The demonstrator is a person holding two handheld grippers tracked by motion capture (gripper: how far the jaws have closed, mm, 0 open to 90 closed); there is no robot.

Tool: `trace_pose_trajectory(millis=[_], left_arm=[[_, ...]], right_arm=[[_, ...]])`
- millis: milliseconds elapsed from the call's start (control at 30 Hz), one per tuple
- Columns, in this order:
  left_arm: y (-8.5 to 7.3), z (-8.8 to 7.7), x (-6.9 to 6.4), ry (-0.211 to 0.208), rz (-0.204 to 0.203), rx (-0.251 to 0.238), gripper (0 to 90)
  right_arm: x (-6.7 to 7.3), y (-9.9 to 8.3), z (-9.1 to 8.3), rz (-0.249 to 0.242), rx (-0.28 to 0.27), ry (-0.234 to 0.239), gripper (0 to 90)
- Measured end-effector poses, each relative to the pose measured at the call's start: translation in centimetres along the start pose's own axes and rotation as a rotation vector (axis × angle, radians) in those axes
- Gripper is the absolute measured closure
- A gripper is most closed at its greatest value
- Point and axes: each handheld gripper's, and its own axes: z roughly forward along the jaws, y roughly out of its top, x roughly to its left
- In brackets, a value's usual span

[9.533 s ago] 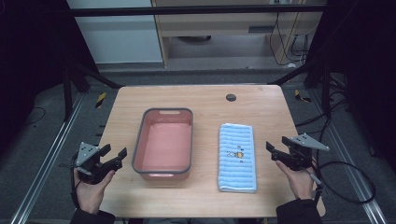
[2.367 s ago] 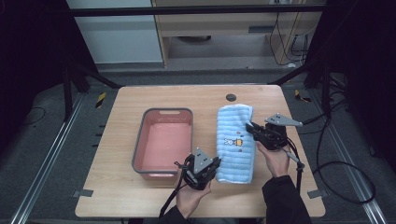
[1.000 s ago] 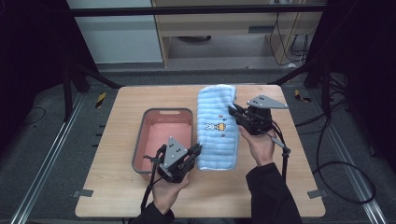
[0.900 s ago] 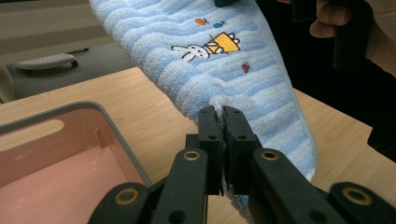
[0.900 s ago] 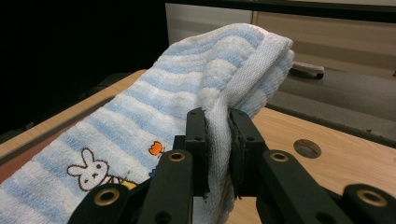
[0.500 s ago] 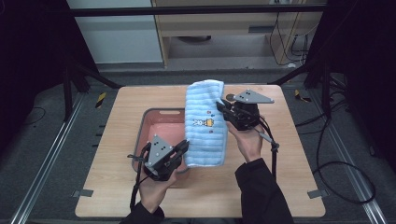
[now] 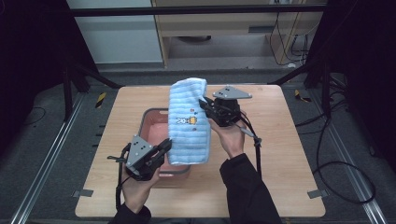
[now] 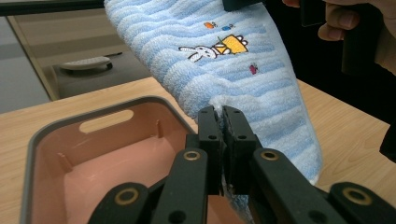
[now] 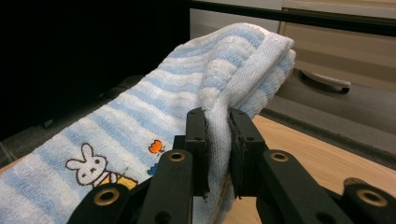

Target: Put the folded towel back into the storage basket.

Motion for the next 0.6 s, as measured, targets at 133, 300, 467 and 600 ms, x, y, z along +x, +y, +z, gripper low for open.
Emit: trace_pose_trajectory(millis=[133, 300, 467, 600], left_arm=[[-0.3, -0.6, 1.0, 0.017, -0.013, -0.004, 86.4], [-0.6, -1.3, 2.3, 0.039, -0.027, -0.005, 86.4], [-1.0, -1.5, 3.4, 0.054, -0.036, 0.005, 86.4], [-1.5, -1.3, 4.1, 0.065, -0.044, 0.022, 86.4]], right_arm=[[0.9, 0.4, 1.1, -0.008, 0.006, 0.012, 79.5], [2.0, 0.9, 2.7, -0.022, 0.015, 0.027, 79.6], [2.7, 1.1, 4.1, -0.017, 0.025, 0.042, 79.5], [3.0, 0.9, 5.0, -0.014, 0.034, 0.050, 79.6]])
